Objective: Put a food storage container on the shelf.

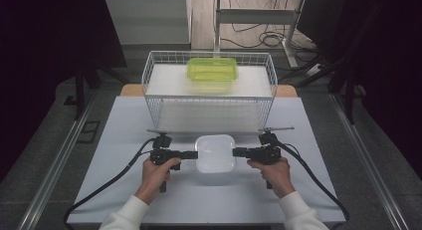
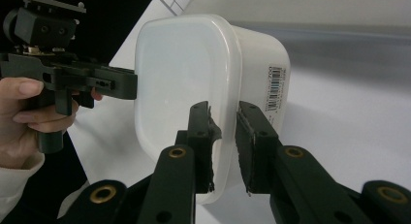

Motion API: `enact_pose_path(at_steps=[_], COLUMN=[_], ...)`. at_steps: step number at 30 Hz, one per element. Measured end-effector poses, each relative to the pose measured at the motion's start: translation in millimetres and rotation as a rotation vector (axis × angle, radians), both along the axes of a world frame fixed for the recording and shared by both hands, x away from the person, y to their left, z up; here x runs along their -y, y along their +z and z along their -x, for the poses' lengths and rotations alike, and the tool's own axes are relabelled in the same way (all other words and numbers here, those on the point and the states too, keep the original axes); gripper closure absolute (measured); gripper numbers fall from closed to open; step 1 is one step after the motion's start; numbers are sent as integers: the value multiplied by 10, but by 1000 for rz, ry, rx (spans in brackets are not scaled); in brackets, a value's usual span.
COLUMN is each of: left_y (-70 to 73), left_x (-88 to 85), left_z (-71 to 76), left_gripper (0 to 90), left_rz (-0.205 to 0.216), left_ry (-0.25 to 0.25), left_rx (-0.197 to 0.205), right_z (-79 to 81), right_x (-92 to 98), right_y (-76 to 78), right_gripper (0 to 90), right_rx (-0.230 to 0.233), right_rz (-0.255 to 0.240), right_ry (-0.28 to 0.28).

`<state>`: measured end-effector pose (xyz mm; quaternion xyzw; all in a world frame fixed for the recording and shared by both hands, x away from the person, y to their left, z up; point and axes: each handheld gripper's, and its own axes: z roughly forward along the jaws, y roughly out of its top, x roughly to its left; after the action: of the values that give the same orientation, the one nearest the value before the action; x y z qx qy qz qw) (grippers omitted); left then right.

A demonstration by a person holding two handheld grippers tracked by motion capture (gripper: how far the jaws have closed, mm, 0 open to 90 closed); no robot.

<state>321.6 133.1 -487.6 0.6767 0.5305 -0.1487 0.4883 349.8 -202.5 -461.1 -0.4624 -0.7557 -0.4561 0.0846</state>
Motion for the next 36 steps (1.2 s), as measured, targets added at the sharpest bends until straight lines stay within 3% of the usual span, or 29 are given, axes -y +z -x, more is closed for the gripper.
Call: enact_pose_path(at_steps=[9, 19, 27, 36], left_y=[145, 365, 615, 823], left_x=[3, 10, 23, -6], left_z=[30, 27, 4, -10], left_gripper=[794, 797, 798, 795], left_rz=[10, -7, -19, -26], left_ry=[-7, -20, -30, -9], left_rx=[34, 77, 130, 167], right_z=[35, 68, 92, 71], right_x=[25, 38, 63, 29], right_y=[136, 252, 487, 729], right_gripper=[754, 752, 750, 749], right_rx=[63, 96, 150, 205], right_rz=[-3, -18, -26, -28], right_ry=[17, 9, 10, 18])
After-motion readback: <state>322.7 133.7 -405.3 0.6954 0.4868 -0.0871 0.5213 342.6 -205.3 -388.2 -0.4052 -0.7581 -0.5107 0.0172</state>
